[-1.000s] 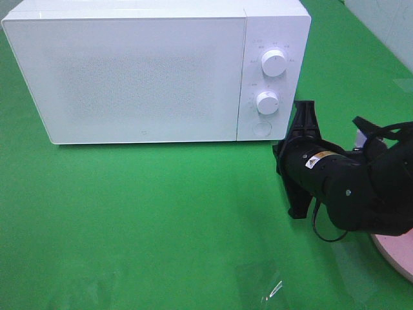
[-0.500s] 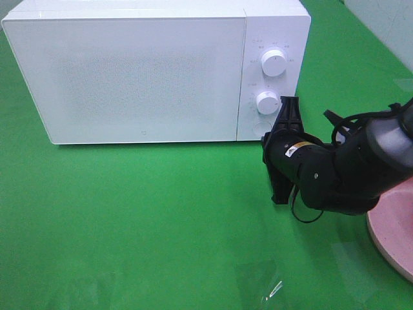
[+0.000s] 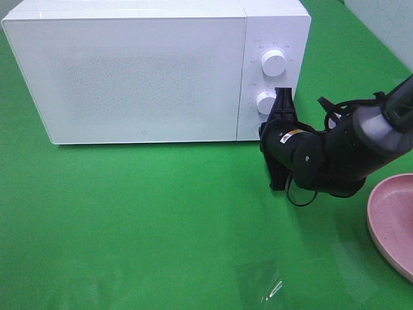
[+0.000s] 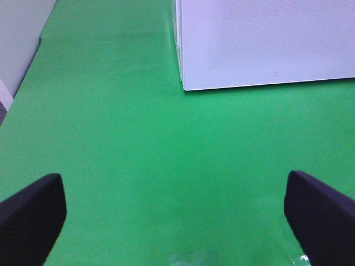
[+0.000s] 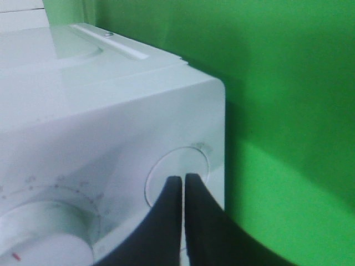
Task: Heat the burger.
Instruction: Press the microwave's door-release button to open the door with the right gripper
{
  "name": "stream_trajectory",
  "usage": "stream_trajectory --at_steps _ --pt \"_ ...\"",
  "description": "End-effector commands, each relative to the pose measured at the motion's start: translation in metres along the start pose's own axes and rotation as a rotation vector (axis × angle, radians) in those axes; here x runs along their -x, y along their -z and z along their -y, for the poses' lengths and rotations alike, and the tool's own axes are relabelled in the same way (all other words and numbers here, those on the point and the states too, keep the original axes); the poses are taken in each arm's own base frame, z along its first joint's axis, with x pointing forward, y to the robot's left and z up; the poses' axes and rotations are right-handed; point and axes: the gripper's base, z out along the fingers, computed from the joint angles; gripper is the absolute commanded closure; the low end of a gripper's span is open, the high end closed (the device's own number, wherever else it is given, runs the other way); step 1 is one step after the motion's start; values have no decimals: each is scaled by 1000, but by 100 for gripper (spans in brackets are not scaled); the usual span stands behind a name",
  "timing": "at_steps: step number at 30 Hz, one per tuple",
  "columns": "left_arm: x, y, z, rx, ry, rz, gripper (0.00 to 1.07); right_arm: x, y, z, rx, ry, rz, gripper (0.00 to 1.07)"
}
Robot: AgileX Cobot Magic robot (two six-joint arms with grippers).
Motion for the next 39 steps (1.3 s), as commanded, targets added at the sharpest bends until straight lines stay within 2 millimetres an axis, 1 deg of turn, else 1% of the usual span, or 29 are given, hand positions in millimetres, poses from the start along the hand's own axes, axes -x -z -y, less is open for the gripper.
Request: stream_trajectory --at_steps 1,6,11,16,26,28,30,33,35,39 --pt "0 0 0 -4 3 0 7 1 -3 -6 16 8 0 107" --pt "0 0 0 -4 3 0 7 0 -9 -3 31 10 3 107" --pt "0 0 0 -4 3 0 7 0 -10 -3 47 14 5 107" --pt "0 0 0 -4 3 0 7 1 -9 -9 116 16 15 107" --pt "0 0 0 -4 3 0 7 -1 -11 -14 166 24 11 107" --pt "0 0 0 -4 3 0 7 -6 -17 -17 206 29 -17 107" --pt "0 0 0 -4 3 0 7 -7 -19 -20 226 24 -15 107" --pt "0 0 0 -4 3 0 7 -7 -19 -22 237 30 -9 107" --pt "0 0 0 -4 3 0 7 -5 -17 -27 301 57 15 107" --pt "0 0 0 -4 3 0 7 -5 -18 -31 336 53 25 107"
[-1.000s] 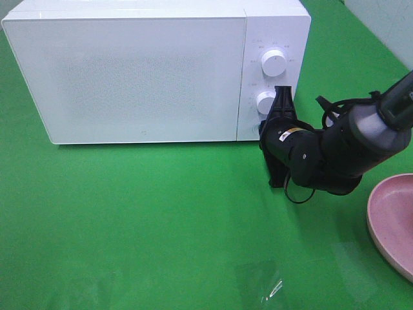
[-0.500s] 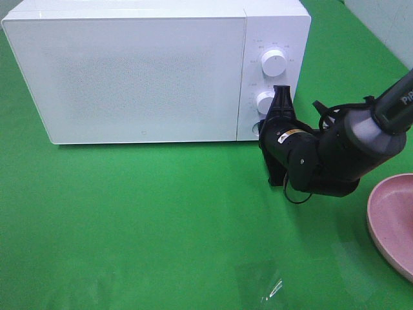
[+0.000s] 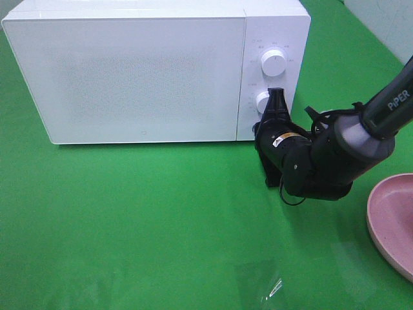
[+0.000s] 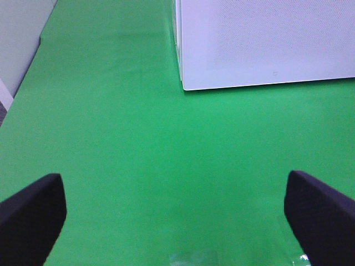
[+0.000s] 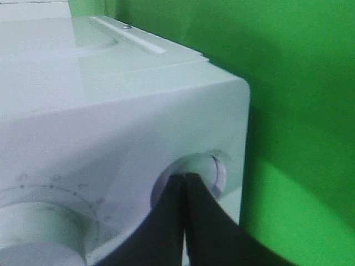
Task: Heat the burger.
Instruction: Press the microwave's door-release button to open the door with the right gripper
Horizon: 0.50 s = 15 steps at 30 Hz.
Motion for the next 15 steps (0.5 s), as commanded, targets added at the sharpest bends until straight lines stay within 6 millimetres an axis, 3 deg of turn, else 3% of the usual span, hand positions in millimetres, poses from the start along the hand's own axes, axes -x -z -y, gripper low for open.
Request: stream_trajectory --at_steps 1,15 --pt "0 0 0 -4 3 0 7 1 -6 -34 238 9 25 107" --pt "0 0 0 -4 3 0 7 6 -29 -34 332 3 83 107"
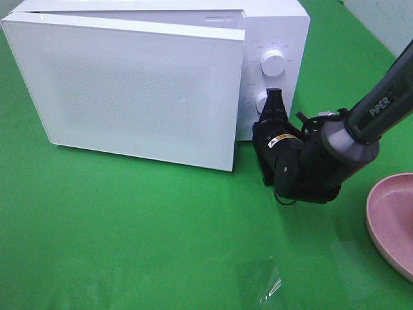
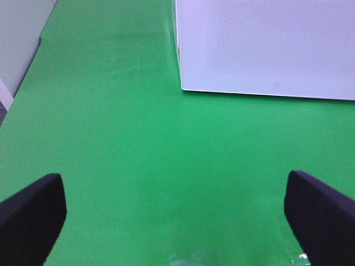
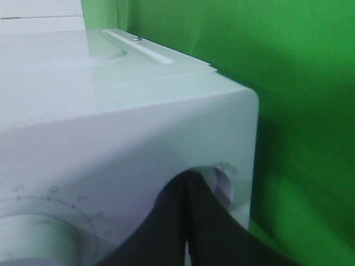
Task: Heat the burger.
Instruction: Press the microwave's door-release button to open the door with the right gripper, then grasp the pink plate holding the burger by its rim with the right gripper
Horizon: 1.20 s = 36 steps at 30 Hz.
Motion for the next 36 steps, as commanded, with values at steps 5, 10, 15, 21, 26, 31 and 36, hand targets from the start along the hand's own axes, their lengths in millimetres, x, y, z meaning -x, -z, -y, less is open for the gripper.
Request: stream_trajectory --at_steps 5,10,15,21,26,31,36 --pt "0 0 0 -4 3 0 7 13 -21 -43 316 -3 43 107" --pt "0 0 0 -4 3 0 7 12 -21 -44 303 1 29 107" --pt "0 0 0 -4 3 0 7 16 -13 -44 276 12 29 107" --pt "0 0 0 -4 3 0 7 16 -2 -39 165 20 -5 107" --pt "0 0 0 -4 3 0 7 10 13 -30 103 26 -42 107" --pt "0 0 0 -4 3 0 7 13 21 -25 49 25 -56 107" --pt "0 0 0 -4 3 0 7 16 36 -22 -53 72 -97 107"
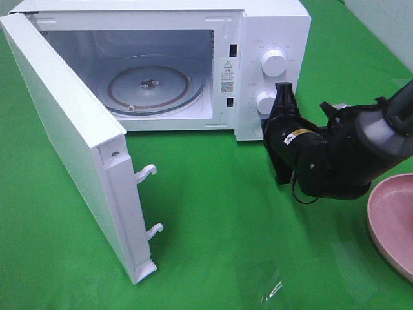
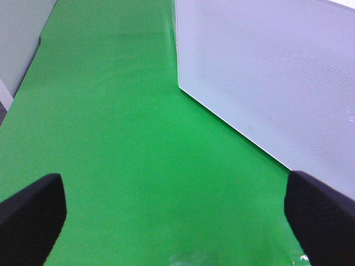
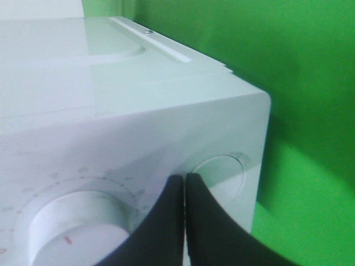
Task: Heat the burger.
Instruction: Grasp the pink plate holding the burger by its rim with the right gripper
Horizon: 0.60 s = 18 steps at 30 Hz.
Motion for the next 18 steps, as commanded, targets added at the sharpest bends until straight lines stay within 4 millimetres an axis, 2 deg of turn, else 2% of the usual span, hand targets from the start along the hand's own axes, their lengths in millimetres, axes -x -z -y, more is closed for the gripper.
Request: stream_trajectory --at_steps 1,8,10,17,18 --pt "0 0 0 -4 3 0 7 2 12 -4 -60 47 -34 107" --pt "0 0 0 -4 3 0 7 4 25 -3 -159 127 -73 107" --pt "0 0 0 -4 3 0 7 3 35 -8 -228 225 -124 107" --pt "0 0 0 -4 3 0 7 1 48 -23 -260 412 -205 107" --pt "0 0 0 -4 3 0 7 1 53 -28 -273 486 -240 107"
